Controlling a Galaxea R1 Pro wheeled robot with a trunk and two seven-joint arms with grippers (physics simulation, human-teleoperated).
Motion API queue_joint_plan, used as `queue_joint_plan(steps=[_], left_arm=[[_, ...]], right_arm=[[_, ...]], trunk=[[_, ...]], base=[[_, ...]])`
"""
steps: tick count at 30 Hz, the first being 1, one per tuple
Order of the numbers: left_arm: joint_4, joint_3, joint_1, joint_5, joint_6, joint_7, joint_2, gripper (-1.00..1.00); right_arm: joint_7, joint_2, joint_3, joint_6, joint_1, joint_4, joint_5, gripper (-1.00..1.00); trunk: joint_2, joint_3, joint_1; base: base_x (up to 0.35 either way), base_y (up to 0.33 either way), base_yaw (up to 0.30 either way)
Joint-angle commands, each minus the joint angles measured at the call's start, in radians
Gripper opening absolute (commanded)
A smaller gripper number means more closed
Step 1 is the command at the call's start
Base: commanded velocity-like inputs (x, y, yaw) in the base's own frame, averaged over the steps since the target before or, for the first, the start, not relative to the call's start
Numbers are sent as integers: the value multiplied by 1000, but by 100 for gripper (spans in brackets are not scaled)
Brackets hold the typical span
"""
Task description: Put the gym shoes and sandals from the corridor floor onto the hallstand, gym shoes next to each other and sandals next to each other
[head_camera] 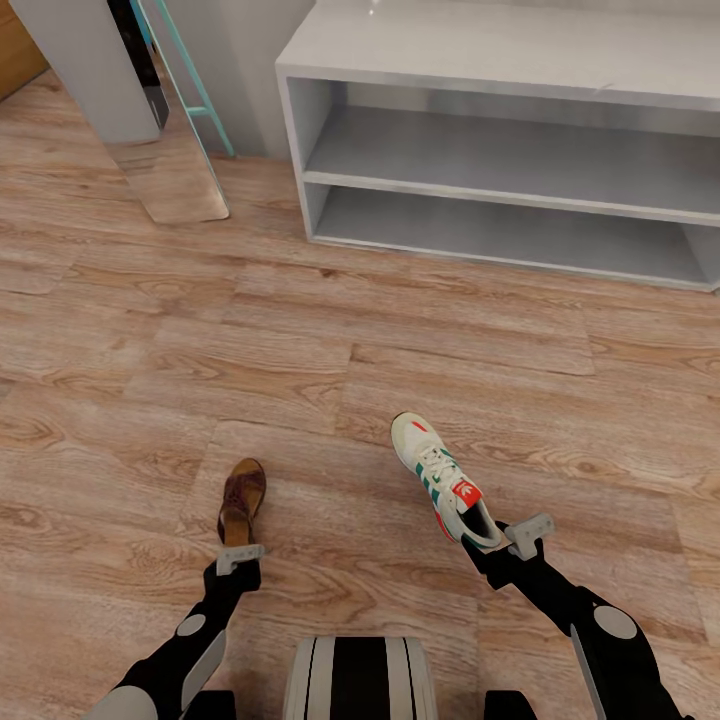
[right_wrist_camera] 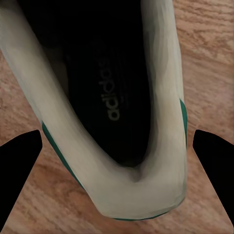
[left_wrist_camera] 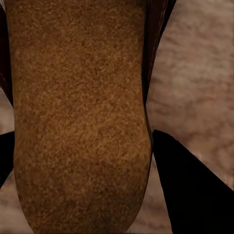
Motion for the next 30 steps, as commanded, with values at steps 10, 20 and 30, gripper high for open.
queue_joint_plan(steps=[10, 20, 30], left_arm=[[1, -9, 0, 7, -4, 5, 3, -100], [1, -10, 3, 1, -4, 2, 4, -100], [1, -10, 3, -3, -2, 2, 6, -100]], right_arm=[[6, 1, -1, 5, 0, -2, 6, -100], [7, 1, -1, 4, 0, -2, 6, -100], [7, 2, 0, 4, 0, -2, 6, -100]], trunk=[[0, -1, 0], [1, 15, -2], [3, 54, -6]], base=[[0, 0, 0], [0, 0, 0], [0, 0, 0]])
